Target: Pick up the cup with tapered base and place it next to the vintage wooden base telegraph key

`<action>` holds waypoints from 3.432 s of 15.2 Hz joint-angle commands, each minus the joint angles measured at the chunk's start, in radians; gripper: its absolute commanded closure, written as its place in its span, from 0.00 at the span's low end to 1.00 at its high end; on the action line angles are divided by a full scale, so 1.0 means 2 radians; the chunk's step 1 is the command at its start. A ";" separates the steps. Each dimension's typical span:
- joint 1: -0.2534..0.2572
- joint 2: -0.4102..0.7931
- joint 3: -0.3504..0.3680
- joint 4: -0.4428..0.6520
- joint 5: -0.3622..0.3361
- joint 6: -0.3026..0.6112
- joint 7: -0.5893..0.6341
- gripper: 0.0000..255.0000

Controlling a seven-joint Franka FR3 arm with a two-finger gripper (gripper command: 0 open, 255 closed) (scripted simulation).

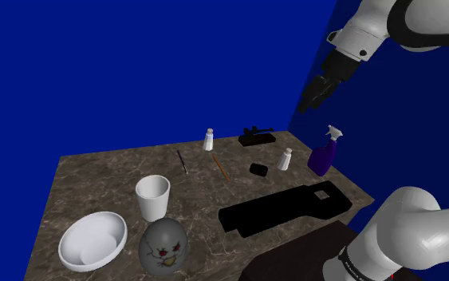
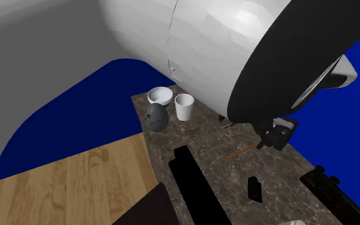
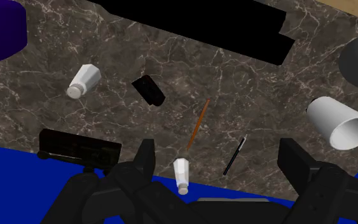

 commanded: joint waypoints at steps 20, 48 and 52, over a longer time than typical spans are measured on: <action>0.034 0.256 0.141 0.040 0.030 0.188 0.115 0.00; 0.096 0.589 0.197 0.221 -0.100 0.293 0.260 0.00; 0.095 0.589 0.197 0.221 -0.100 0.293 0.260 0.00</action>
